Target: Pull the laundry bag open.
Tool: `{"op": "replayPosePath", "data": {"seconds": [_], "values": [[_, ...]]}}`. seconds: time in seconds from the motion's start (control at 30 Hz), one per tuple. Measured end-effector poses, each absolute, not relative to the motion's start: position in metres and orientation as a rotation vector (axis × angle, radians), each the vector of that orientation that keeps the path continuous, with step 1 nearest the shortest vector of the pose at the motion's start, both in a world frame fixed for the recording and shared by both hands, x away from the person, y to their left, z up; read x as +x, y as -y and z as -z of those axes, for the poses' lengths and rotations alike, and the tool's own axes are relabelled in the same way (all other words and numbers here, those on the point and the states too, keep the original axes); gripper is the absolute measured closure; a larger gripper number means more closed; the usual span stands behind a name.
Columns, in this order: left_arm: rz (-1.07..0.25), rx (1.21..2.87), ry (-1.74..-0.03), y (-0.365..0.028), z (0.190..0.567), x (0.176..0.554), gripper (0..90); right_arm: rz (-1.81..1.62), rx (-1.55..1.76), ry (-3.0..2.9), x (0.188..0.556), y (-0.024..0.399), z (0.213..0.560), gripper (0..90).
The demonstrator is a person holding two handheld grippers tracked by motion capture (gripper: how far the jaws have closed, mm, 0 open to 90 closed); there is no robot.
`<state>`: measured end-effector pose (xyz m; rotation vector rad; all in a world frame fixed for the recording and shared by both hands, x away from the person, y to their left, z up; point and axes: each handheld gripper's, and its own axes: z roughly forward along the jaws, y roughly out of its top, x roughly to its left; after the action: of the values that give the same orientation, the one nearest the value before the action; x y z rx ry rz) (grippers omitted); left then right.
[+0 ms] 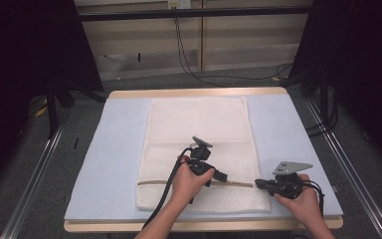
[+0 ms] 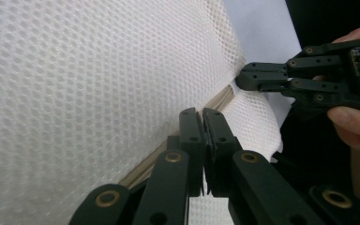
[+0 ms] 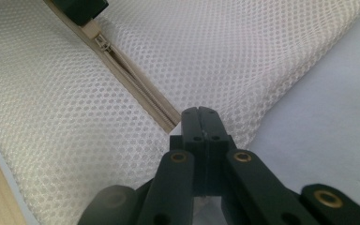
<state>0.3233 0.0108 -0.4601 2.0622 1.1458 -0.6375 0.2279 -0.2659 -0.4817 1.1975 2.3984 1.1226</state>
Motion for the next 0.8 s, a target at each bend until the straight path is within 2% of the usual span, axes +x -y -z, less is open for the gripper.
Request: {"op": "replayPosePath", "data": {"seconds": [0.8], "values": [[0.632,2.049,-1.155,-0.033,0.46,0.326,87.7,-1.117,1.186,-2.403,0.228,0.266,0.482,90.0]]}}
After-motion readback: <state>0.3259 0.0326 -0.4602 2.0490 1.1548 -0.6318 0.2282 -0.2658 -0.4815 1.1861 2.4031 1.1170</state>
